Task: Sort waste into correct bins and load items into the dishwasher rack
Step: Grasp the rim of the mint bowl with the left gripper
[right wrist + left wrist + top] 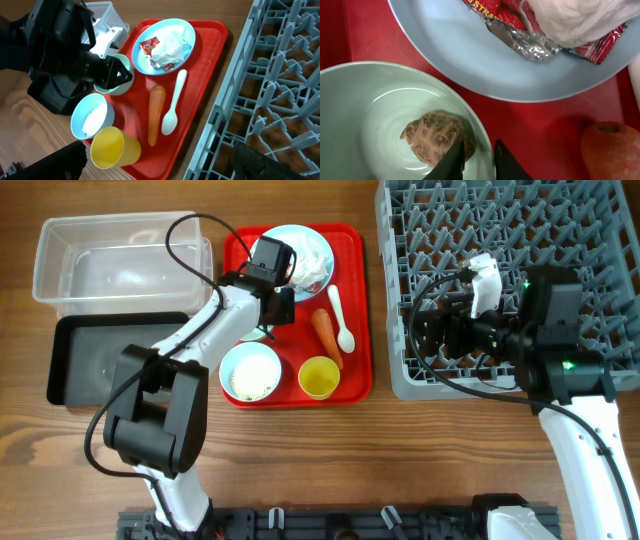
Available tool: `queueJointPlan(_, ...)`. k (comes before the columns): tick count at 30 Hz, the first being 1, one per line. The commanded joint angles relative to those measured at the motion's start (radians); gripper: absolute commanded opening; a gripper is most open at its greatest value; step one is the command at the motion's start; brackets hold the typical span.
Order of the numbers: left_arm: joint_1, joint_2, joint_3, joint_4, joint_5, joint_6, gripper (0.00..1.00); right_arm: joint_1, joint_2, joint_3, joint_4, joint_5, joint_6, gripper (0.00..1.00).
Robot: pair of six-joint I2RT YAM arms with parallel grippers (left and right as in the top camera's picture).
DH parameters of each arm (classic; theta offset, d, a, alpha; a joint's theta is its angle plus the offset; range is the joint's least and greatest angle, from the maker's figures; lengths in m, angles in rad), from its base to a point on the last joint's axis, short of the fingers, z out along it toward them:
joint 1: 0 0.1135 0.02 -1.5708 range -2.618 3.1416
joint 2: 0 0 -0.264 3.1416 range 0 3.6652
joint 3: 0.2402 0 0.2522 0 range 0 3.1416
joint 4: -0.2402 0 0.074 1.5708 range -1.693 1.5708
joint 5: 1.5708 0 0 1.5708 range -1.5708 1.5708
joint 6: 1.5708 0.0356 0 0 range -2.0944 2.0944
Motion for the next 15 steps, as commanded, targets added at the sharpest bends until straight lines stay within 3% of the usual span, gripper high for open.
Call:
queueJointPlan(1,-0.005,0.015,0.015,-0.018,-0.025,-0.012,0.17,0.003,0.005,0.019,0.004,0.006,0.000,0.95)
queueJointPlan(9,-0.005,0.015,0.015,-0.020,-0.024,-0.013,0.04,0.003,0.005,0.019,0.007,0.007,0.000,0.95)
queueJointPlan(15,-0.005,0.015,0.016,-0.018,-0.025,-0.012,0.04,0.003,0.005,0.019,0.007,0.010,0.000,0.95)
